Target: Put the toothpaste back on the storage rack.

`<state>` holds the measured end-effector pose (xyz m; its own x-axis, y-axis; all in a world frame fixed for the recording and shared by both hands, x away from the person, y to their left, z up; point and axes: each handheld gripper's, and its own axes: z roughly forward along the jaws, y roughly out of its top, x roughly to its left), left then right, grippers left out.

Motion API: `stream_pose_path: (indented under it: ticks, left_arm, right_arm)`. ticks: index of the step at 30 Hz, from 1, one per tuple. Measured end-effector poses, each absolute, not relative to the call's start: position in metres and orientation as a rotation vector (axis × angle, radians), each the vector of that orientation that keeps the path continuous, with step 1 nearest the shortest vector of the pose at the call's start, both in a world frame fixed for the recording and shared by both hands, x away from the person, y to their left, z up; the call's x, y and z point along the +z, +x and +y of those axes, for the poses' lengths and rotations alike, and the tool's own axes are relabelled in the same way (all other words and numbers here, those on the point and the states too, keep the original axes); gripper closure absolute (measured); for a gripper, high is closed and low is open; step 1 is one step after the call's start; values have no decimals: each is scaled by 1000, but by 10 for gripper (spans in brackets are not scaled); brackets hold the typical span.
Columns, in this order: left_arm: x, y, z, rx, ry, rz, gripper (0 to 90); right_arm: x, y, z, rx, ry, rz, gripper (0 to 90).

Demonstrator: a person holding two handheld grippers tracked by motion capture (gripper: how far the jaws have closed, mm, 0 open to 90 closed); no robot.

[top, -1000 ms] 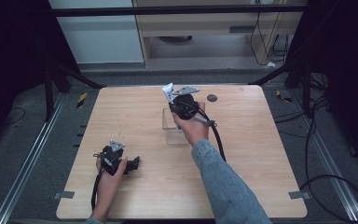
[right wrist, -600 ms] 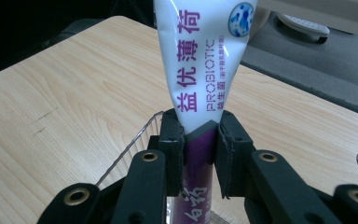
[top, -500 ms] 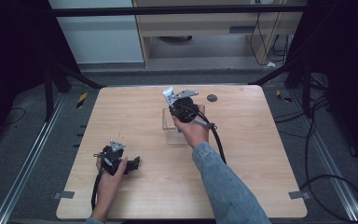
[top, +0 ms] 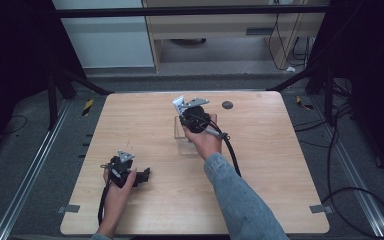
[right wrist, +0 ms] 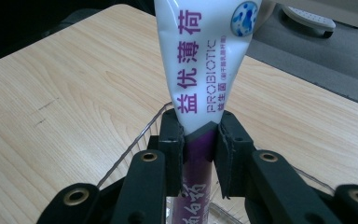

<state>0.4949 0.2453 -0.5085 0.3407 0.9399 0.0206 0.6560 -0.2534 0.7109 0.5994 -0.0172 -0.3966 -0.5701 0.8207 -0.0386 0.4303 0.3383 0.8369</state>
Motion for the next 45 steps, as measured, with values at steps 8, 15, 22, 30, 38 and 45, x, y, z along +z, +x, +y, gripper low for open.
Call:
stream_pose_path:
  ticks: [8,15,22,30,38,45]
  left_arm:
    - [-509,495,245,604,2001,1390,0]
    - [-508,495,245,604,2002,1389,0]
    - [-509,495,245,604,2003,1388,0]
    - [-509,495,245,604,2003,1388,0]
    - [-509,495,245,604,2003,1388,0]
    - [-509,495,245,604,2003,1388,0]
  right_arm:
    - [-400,601,-15,1125,1098,2158,742]
    - [-402,601,-13,1117,1101,2166,741]
    - [-403,600,-11,1117,1101,2166,741]
    - [-405,600,-9,1111,1096,2174,739]
    - [-405,600,-7,1110,1097,2175,736]
    - [-405,602,-5,1105,1099,2177,734]
